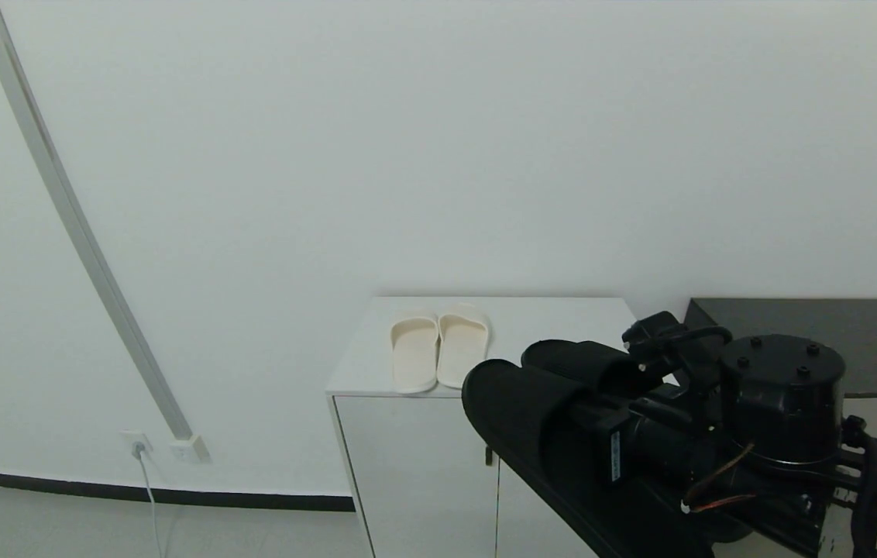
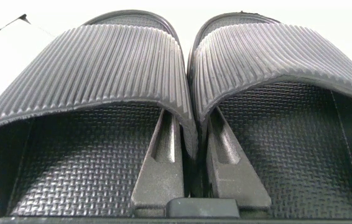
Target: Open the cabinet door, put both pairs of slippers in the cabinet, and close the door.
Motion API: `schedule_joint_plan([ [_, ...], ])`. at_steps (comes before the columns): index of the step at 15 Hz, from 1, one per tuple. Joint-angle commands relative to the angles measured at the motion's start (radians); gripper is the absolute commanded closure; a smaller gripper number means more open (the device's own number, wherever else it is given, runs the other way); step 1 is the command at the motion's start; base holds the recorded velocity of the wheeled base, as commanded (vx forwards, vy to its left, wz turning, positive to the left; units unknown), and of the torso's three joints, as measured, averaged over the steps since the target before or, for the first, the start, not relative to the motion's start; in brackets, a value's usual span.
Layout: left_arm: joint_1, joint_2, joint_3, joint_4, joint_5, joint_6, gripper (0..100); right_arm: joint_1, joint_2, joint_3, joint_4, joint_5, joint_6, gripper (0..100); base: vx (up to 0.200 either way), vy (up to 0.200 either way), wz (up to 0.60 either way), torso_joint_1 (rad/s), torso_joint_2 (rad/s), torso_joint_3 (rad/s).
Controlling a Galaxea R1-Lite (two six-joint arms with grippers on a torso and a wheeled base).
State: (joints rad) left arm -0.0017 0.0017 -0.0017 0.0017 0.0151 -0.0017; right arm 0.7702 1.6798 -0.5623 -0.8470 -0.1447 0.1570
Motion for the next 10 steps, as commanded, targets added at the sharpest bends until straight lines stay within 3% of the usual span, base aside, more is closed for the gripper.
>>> schedule_joint_plan([
  [1,0.000,0.001,0.000,0.000,0.000,0.000,100,0.001,0.001,0.002,0.000,-0.001,-0.001,100,0.000,0.000,0.00,-0.139,0.32,0.163],
  [5,0.000,0.001,0.000,0.000,-0.001,0.002,100,0.001,0.003,0.007,0.000,-0.001,-0.001,100,0.000,0.000,0.00,-0.146,0.34,0.176],
  [6,0.000,0.001,0.000,0.001,-0.001,0.003,0,0.001,0.003,0.007,0.000,-0.001,-0.001,100,0.000,0.000,0.00,-0.159,0.33,0.198],
  [10,0.000,0.001,0.000,0.000,0.000,0.002,0,0.001,0.006,0.022,-0.001,0.000,-0.024,100,0.000,0.000,0.00,-0.159,0.36,0.192],
])
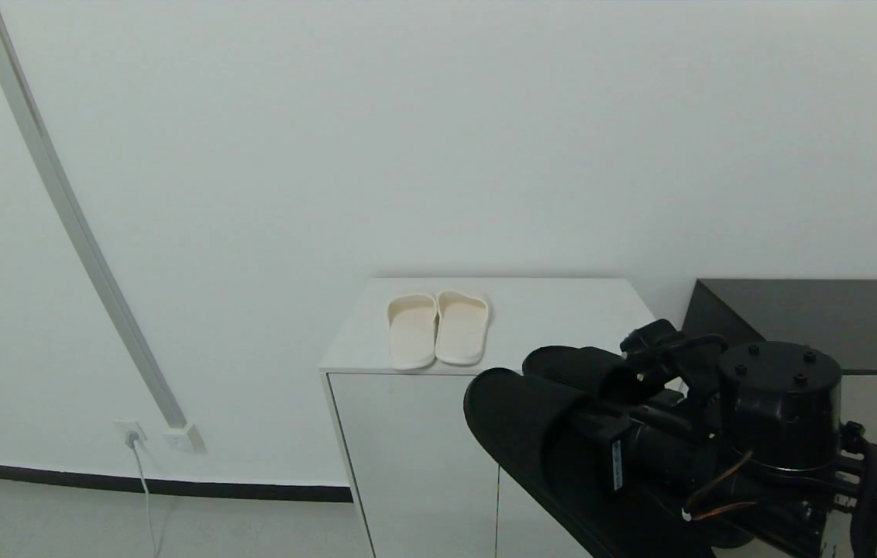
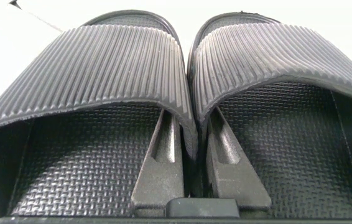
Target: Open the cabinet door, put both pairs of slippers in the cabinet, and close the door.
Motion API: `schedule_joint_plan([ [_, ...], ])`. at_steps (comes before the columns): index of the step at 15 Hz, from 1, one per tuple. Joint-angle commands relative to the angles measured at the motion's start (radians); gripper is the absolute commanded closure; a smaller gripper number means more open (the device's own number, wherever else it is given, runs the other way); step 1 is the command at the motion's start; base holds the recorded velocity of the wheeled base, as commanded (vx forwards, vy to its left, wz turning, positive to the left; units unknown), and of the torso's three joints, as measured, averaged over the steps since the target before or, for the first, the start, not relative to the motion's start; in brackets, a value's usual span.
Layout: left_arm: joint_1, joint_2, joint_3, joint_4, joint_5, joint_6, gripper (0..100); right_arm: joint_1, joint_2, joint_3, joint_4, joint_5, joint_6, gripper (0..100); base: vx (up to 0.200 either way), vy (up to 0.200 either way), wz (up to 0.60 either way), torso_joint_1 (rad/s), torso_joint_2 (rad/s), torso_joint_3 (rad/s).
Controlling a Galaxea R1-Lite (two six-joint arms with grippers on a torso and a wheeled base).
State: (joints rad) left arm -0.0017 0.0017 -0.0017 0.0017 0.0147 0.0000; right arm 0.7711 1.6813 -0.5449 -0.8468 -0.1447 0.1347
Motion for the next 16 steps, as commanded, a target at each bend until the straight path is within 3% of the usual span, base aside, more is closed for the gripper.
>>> schedule_joint_plan([
  [1,0.000,0.001,0.000,0.000,0.001,0.000,0,0.001,0.005,0.005,-0.001,0.000,-0.001,100,0.000,0.000,0.00,-0.159,0.37,0.203],
  [16,0.000,0.000,0.000,0.000,0.002,0.000,0,0.008,0.002,0.023,-0.003,0.000,-0.009,100,0.000,0.000,0.00,-0.203,0.48,0.285],
])
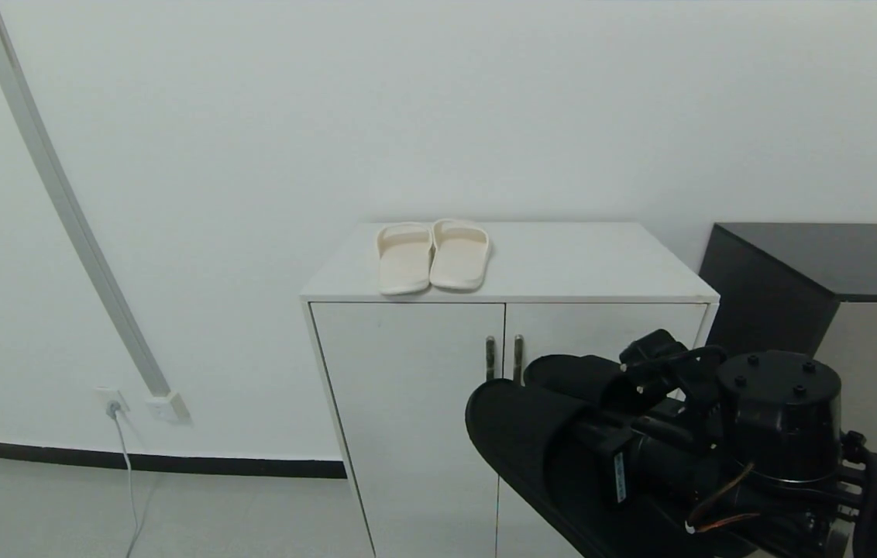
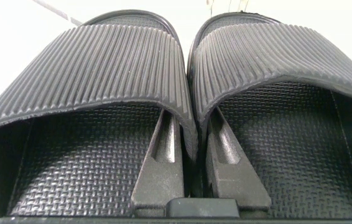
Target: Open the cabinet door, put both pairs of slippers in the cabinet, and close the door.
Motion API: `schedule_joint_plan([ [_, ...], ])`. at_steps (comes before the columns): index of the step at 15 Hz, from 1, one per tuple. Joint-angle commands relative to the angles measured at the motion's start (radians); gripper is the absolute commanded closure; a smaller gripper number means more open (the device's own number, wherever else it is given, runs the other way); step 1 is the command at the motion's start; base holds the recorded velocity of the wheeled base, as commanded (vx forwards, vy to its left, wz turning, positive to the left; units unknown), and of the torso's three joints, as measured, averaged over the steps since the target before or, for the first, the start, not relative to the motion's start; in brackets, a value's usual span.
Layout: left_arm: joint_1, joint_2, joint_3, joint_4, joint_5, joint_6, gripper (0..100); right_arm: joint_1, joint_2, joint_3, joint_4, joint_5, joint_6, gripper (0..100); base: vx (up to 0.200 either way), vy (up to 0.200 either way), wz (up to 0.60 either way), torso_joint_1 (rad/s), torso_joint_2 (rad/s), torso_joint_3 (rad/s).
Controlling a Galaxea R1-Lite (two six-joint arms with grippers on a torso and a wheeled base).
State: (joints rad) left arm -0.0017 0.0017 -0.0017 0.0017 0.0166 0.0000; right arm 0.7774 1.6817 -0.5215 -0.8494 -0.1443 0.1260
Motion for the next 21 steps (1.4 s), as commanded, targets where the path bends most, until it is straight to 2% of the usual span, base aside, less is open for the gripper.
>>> schedule_joint_plan([
  [1,0.000,0.001,0.000,0.000,0.000,0.000,0,0.003,0.000,0.000,0.000,-0.001,0.000,100,0.000,0.000,0.00,-0.188,0.51,0.320],
  [9,0.000,0.001,0.000,0.000,-0.001,-0.002,0,0.005,-0.002,0.017,-0.002,0.000,-0.012,100,0.000,0.000,0.00,-0.165,0.49,0.331],
  [16,0.000,0.001,0.000,0.000,-0.001,0.000,0,0.008,-0.002,0.023,-0.002,0.002,-0.012,100,0.000,0.000,0.00,-0.090,0.46,0.359],
  [21,0.000,0.000,0.000,0.000,-0.001,0.000,0,0.011,0.001,0.028,-0.002,0.000,-0.012,100,0.000,0.000,0.00,0.000,0.05,0.036],
])
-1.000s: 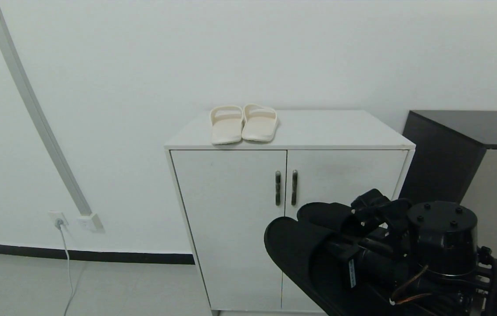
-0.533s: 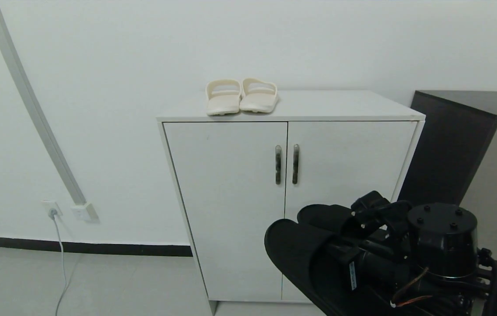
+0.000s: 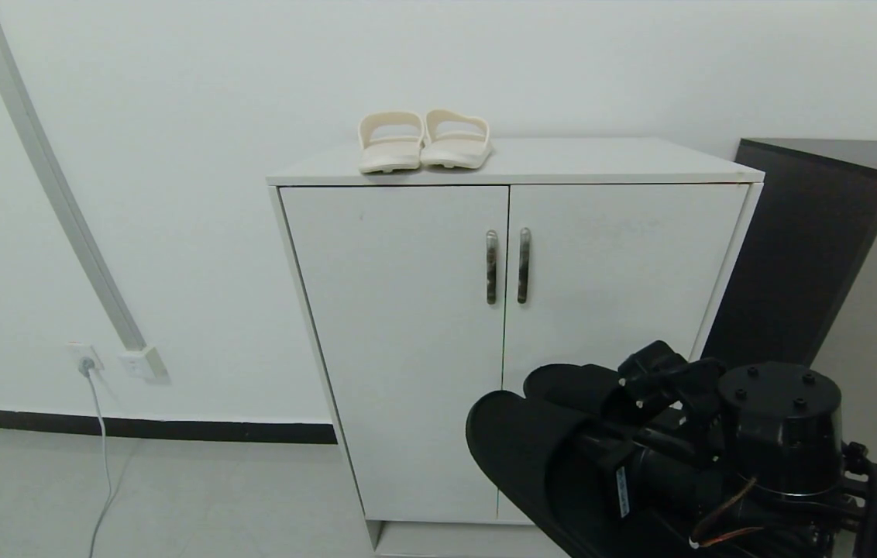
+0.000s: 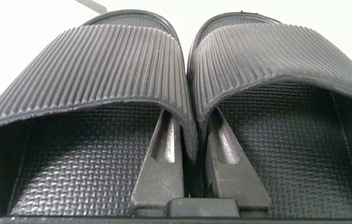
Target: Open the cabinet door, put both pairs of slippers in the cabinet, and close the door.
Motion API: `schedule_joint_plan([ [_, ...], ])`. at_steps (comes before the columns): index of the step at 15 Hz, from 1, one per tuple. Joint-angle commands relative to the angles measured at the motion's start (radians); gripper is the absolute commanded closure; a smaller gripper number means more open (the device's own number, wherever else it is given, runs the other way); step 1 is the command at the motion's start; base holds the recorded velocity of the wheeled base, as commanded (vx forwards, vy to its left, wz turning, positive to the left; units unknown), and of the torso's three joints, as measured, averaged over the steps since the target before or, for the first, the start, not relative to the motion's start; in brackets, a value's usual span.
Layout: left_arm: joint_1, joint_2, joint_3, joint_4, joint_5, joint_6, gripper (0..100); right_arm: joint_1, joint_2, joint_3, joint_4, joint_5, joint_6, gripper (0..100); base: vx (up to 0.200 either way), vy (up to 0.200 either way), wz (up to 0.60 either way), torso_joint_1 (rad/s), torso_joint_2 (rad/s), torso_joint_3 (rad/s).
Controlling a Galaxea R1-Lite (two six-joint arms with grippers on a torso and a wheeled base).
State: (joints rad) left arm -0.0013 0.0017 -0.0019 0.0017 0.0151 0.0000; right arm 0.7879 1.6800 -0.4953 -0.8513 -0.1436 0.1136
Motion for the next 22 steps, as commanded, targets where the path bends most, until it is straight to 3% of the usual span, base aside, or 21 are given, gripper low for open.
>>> schedule_joint_plan([
  [1,0.000,0.001,0.000,0.000,0.000,0.000,0,0.002,0.003,0.004,0.000,-0.001,0.000,100,0.000,0.000,0.00,0.000,0.00,0.000],
  [13,0.000,0.000,0.000,0.000,0.005,0.002,0,0.010,0.001,0.040,-0.046,-0.002,-0.025,100,0.000,0.000,0.00,-0.002,0.01,0.015],
  [15,0.000,0.000,0.000,0.000,0.003,0.000,0,0.010,0.003,0.052,-0.066,-0.001,-0.042,100,0.200,0.000,0.00,-0.010,0.08,0.083],
  [19,0.000,0.000,0.002,0.000,0.006,0.003,0,0.016,-0.002,0.067,-0.080,-0.002,-0.042,100,0.000,0.000,0.00,0.000,0.00,0.000],
  [21,0.000,0.003,-0.003,0.000,0.005,0.031,0,0.025,-0.002,0.070,-0.078,-0.002,-0.042,100,0.000,0.000,0.00,0.000,0.00,0.000],
  [22,0.003,0.057,-0.007,-0.002,0.006,0.120,0,0.031,-0.002,0.069,-0.078,-0.001,-0.042,100,0.000,0.000,0.00,0.000,0.00,0.000],
])
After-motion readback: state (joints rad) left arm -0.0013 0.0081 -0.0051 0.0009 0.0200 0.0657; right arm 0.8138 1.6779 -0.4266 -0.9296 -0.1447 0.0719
